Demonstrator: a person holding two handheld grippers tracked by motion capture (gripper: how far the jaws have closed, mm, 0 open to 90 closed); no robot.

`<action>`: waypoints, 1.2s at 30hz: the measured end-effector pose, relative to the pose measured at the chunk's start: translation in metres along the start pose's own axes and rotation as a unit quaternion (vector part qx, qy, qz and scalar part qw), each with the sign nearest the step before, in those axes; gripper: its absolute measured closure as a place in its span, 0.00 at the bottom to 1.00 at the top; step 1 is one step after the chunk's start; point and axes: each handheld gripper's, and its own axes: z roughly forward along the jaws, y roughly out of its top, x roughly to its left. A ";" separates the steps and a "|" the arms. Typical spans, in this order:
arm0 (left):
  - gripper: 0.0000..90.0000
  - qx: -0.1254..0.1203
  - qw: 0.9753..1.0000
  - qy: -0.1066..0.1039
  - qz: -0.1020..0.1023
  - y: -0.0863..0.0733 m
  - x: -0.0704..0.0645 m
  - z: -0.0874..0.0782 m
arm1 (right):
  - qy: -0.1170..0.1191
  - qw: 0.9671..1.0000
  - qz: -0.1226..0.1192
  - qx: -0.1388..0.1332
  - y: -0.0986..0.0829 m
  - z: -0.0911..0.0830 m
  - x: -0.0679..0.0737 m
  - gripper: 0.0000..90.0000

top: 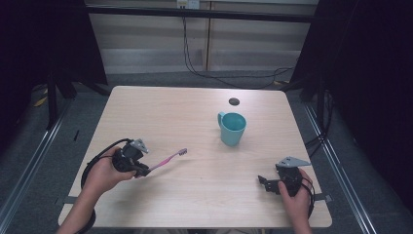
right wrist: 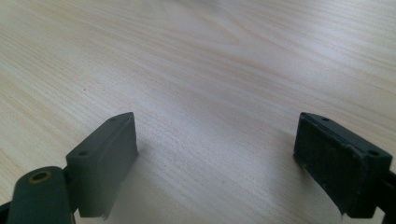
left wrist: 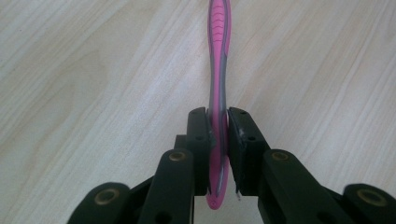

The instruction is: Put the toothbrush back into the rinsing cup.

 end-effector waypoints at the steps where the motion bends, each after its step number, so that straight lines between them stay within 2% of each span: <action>1: 0.88 0.000 1.000 0.000 0.000 0.000 0.000 0.000 | 0.000 1.000 0.000 0.000 0.000 0.000 0.000 0.14; 13: 0.88 -0.048 0.999 0.004 -0.011 0.005 -0.001 -0.008 | -0.001 1.000 -0.003 0.000 0.000 0.000 0.000 0.14; 18: 0.88 -0.080 0.997 0.012 -0.016 0.008 -0.004 -0.011 | -0.002 1.000 -0.002 0.001 0.000 0.000 0.000 0.14; 21: 0.88 -0.092 0.996 0.015 -0.014 0.009 -0.005 -0.012 | -0.012 1.000 0.006 0.001 0.001 0.001 0.002 0.14; 29: 0.88 -0.111 0.994 0.015 -0.016 0.010 -0.005 -0.013 | -0.025 1.000 0.017 0.000 0.002 0.002 0.006 0.14; 31: 0.88 -0.115 0.993 0.015 -0.016 0.011 -0.006 -0.013 | -0.024 1.000 0.020 -0.002 0.003 0.003 0.008 0.16; 34: 0.88 -0.120 0.992 0.020 -0.011 0.014 -0.006 -0.015 | -0.019 1.000 0.015 -0.002 0.006 0.005 0.011 0.17; 35: 0.88 -0.124 0.992 0.021 -0.016 0.014 -0.007 -0.015 | -0.015 1.000 0.010 0.005 0.009 0.006 0.013 0.17; 36: 0.88 -0.130 0.991 0.022 -0.016 0.016 -0.006 -0.015 | -0.011 1.000 -0.007 0.009 0.016 0.008 0.018 0.18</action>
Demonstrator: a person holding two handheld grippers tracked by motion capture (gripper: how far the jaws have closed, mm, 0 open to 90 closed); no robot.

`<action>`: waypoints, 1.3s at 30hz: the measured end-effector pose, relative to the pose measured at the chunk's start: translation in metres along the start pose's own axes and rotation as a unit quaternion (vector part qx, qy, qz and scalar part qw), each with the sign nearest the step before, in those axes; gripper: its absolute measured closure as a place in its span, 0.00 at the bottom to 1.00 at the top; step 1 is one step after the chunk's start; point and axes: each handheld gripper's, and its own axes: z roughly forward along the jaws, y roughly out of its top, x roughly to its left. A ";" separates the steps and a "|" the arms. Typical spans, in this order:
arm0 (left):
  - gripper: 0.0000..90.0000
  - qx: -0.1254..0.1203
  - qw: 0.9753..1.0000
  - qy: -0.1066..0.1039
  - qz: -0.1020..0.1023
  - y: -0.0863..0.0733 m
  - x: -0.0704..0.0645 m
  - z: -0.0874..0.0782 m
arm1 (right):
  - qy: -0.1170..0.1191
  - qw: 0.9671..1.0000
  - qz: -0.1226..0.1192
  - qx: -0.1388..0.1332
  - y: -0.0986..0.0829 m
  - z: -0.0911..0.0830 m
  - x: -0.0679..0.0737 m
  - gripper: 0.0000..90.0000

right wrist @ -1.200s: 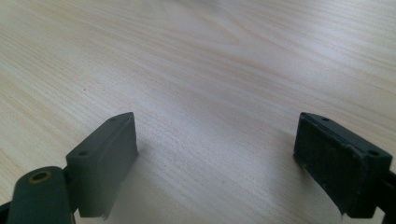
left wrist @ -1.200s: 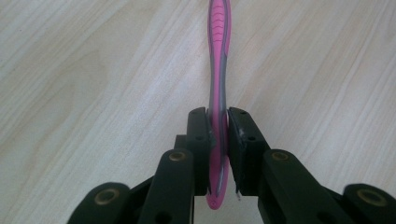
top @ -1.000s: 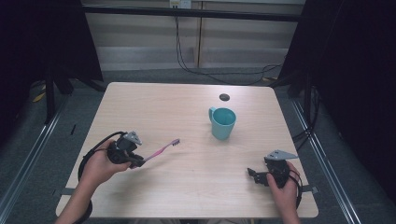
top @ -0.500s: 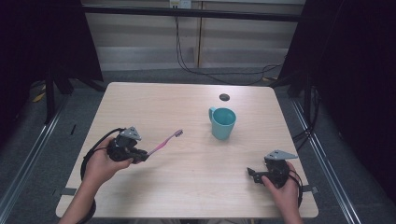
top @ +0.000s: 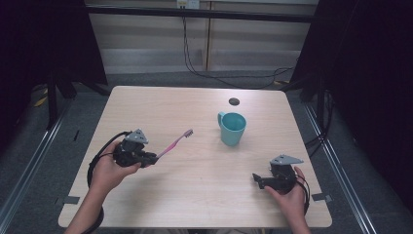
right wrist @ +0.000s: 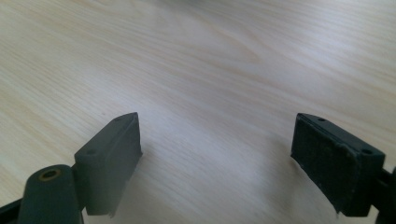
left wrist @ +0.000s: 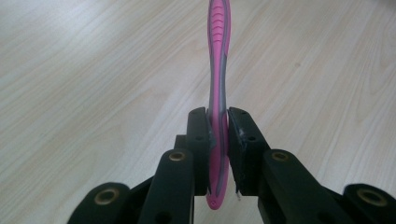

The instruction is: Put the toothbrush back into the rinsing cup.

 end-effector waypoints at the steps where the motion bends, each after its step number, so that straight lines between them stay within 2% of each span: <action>1: 0.88 0.000 1.000 0.000 0.000 0.000 0.000 0.000 | 0.004 1.000 -0.001 0.004 0.003 0.000 0.002 0.18; 2: 0.88 -0.007 1.000 -0.002 -0.002 0.001 0.000 0.001 | 0.011 1.000 -0.007 0.004 0.007 0.001 0.004 0.20; 6: 0.88 -0.015 1.000 0.003 -0.004 0.004 0.000 0.003 | 0.058 0.998 -0.005 0.000 0.021 0.003 0.008 0.22; 10: 0.88 -0.026 1.000 0.004 -0.005 0.006 -0.002 0.004 | 0.074 0.997 -0.015 -0.005 0.033 0.004 0.014 0.24; 15: 0.88 -0.039 0.999 -0.002 -0.007 0.011 -0.005 0.004 | 0.093 0.996 -0.016 -0.011 0.045 0.006 0.022 0.25; 21: 0.88 -0.053 0.999 -0.005 -0.006 0.017 -0.011 0.007 | 0.118 0.993 -0.002 -0.027 0.055 0.006 0.028 0.26; 30: 0.88 -0.064 0.998 -0.018 -0.005 0.025 -0.020 0.018 | 0.142 0.989 0.014 -0.044 0.072 0.004 0.035 0.29; 35: 0.88 -0.073 0.997 -0.022 -0.004 0.029 -0.025 0.024 | 0.146 0.988 0.007 -0.050 0.083 -0.001 0.039 0.30; 39: 0.88 -0.075 0.997 -0.024 0.000 0.033 -0.028 0.027 | 0.142 0.989 0.008 -0.050 0.088 -0.002 0.039 0.30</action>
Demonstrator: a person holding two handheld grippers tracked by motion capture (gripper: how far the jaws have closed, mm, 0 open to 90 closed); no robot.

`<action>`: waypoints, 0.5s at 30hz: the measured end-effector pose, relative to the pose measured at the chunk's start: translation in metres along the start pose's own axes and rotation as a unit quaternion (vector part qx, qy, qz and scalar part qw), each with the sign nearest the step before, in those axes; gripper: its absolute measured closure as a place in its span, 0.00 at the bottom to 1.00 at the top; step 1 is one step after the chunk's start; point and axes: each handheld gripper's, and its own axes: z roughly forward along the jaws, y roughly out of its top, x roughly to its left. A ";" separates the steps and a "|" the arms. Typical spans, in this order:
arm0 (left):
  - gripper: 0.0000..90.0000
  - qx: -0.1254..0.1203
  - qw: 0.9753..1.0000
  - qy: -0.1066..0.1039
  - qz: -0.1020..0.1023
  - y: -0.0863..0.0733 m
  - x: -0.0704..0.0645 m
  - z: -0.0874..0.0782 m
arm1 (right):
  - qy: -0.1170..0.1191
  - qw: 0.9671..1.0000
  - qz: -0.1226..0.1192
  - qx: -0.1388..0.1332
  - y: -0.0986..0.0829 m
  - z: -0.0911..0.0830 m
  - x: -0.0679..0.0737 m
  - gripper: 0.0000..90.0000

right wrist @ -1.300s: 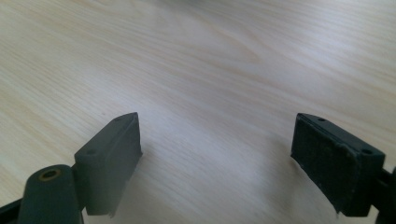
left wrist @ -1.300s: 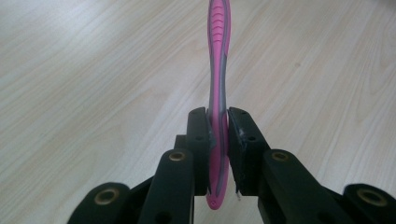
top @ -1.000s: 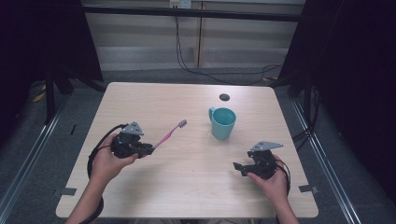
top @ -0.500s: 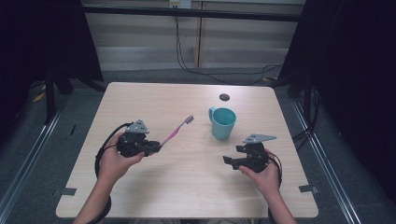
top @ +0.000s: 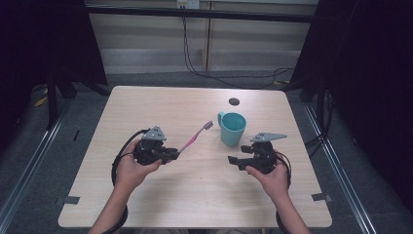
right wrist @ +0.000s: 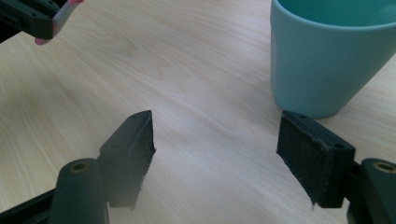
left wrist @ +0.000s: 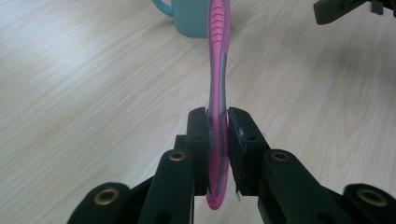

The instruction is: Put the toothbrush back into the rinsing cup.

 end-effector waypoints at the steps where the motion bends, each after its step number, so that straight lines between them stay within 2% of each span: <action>1: 0.88 -0.002 1.000 -0.001 0.002 0.001 -0.002 0.003 | 0.000 1.000 0.001 0.000 0.001 0.000 0.000 0.31; 4: 0.88 -0.008 1.000 -0.001 0.004 0.003 -0.004 0.007 | 0.004 1.000 0.004 -0.003 0.005 0.001 0.001 0.31; 9: 0.88 -0.007 1.000 -0.006 0.000 0.006 -0.007 0.013 | 0.007 1.000 -0.008 -0.008 0.013 0.003 0.006 0.33; 15: 0.88 -0.009 1.000 -0.006 0.002 0.008 -0.010 0.018 | 0.013 1.000 -0.011 -0.013 0.022 0.005 0.011 0.33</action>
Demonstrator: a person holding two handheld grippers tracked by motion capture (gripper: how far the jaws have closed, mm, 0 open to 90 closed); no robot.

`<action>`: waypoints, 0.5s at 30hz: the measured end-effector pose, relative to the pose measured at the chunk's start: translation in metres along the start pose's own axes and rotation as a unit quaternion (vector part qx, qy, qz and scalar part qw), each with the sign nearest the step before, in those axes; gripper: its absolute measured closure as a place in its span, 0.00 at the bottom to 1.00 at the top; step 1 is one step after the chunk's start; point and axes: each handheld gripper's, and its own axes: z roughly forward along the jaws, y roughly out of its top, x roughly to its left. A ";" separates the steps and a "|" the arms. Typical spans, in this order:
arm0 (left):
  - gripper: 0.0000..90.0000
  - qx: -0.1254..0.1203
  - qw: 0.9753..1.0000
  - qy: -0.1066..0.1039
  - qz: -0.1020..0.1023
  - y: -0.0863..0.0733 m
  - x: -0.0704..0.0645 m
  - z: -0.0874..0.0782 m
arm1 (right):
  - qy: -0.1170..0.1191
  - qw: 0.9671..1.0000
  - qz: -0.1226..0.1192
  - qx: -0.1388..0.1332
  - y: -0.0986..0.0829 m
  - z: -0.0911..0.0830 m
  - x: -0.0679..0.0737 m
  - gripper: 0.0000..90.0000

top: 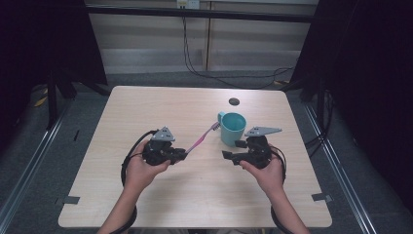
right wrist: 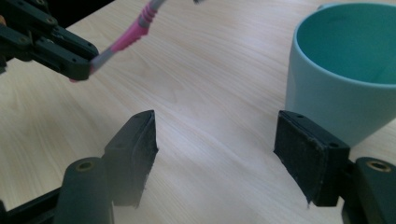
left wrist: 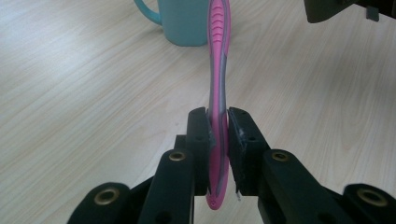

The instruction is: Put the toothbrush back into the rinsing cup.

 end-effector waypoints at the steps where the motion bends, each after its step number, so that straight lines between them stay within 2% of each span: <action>1: 0.88 0.000 1.000 0.000 0.000 0.000 0.000 0.000 | 0.000 1.000 0.000 0.000 0.000 0.000 0.000 0.33; 15: 0.88 -0.010 1.000 0.002 0.000 0.005 -0.006 0.005 | 0.023 1.000 0.017 -0.008 0.014 0.006 0.008 0.34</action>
